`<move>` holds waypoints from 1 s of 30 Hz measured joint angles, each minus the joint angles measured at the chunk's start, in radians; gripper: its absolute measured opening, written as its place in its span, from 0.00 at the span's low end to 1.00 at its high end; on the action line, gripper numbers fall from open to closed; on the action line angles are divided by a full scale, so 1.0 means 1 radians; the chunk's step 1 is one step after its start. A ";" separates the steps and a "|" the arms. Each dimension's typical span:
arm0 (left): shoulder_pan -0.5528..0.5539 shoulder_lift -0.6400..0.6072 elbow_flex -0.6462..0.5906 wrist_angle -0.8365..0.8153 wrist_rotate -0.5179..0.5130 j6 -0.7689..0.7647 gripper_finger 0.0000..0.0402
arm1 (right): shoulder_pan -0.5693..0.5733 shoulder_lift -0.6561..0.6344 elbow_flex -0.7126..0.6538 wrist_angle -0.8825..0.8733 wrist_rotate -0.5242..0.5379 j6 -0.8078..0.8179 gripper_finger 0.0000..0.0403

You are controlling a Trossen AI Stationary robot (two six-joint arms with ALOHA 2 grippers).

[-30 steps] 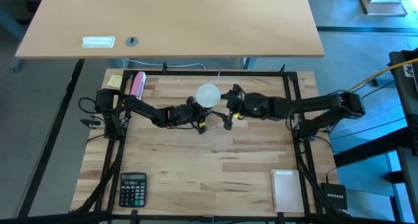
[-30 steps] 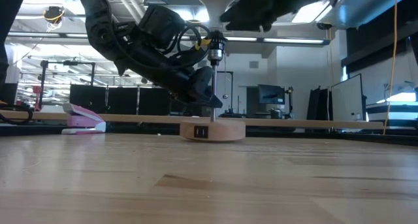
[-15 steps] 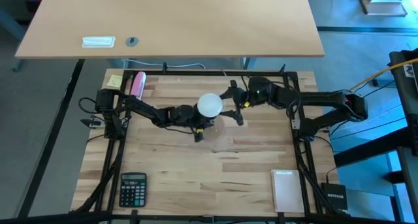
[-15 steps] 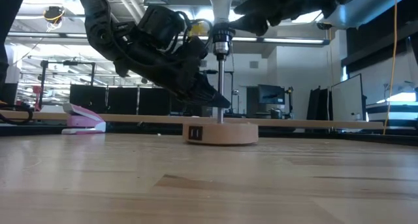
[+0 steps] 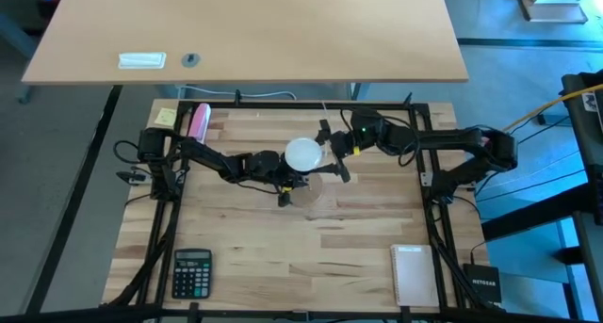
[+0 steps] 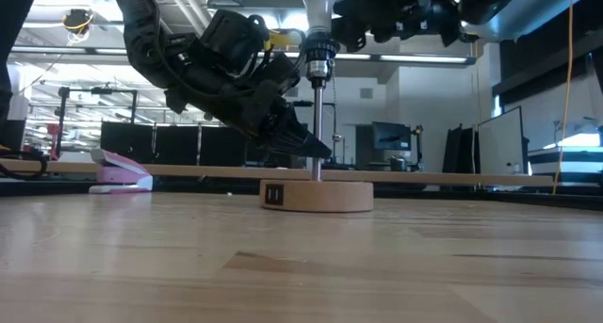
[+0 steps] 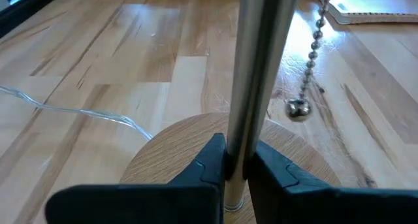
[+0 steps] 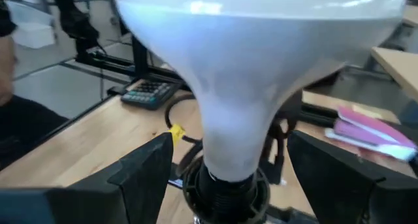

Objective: Screw lightbulb
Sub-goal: Insert the white lightbulb into the brown lamp

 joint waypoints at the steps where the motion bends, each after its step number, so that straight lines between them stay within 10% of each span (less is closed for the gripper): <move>1: 0.000 0.000 0.000 -0.001 0.000 0.001 0.07 | 0.000 0.010 0.000 0.021 -0.010 0.000 0.75; 16: 0.010 0.000 0.000 -0.017 0.003 -0.002 0.07 | 0.003 0.082 0.001 0.172 -0.058 0.033 0.73; 30: 0.011 0.000 0.000 -0.021 -0.008 -0.003 0.07 | 0.005 0.086 0.002 0.144 0.032 0.039 0.37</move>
